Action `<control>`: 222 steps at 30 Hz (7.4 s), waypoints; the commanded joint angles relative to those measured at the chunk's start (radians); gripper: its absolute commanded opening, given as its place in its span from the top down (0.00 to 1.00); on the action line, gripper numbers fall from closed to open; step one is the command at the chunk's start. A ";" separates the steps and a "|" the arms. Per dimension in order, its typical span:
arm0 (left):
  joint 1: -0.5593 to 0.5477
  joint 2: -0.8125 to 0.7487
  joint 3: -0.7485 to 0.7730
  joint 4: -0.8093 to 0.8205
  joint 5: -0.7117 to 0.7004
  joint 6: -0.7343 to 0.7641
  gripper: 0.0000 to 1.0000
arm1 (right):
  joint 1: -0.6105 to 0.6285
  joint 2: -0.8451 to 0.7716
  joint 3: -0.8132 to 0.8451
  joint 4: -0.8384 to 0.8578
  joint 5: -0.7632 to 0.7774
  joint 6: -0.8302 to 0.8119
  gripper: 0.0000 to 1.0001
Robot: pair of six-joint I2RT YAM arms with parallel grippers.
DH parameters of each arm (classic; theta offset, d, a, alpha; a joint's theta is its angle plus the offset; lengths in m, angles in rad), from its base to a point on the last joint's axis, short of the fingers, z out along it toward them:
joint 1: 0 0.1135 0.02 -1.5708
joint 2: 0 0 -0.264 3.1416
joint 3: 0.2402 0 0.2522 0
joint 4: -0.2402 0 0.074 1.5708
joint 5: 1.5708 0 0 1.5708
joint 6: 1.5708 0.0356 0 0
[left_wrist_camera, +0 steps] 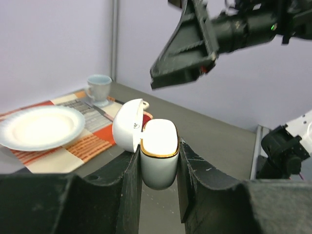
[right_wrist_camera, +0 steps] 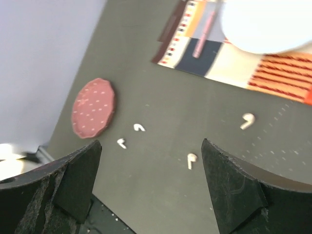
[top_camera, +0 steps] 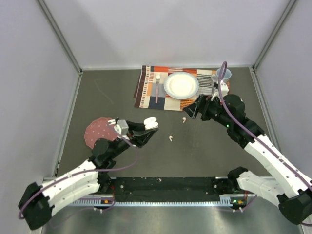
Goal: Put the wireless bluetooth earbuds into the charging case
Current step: Pick up the right earbud from the center of the board, then insert the right earbud into the right side groove of the charging case.
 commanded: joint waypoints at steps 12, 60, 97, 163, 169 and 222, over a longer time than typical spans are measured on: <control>0.004 -0.406 0.018 -0.531 -0.218 0.140 1.00 | 0.074 0.278 0.075 -0.028 -0.020 0.029 0.17; 0.902 -0.455 0.020 -0.627 0.158 -0.128 1.00 | 0.338 1.139 0.538 0.225 -0.301 -0.650 0.46; 0.902 -0.478 0.018 -0.644 0.120 -0.124 1.00 | 0.381 1.254 0.572 0.196 -0.238 -0.664 0.58; 0.902 -0.468 0.006 -0.644 0.117 -0.118 1.00 | 0.398 1.231 0.521 0.120 -0.157 -0.782 0.66; 0.902 -0.458 0.008 -0.638 0.123 -0.115 1.00 | 0.398 1.243 0.537 0.119 -0.147 -0.767 0.73; 0.553 -0.164 0.023 -0.087 0.545 -0.282 1.00 | 0.372 0.071 -0.177 0.749 0.277 -0.270 0.93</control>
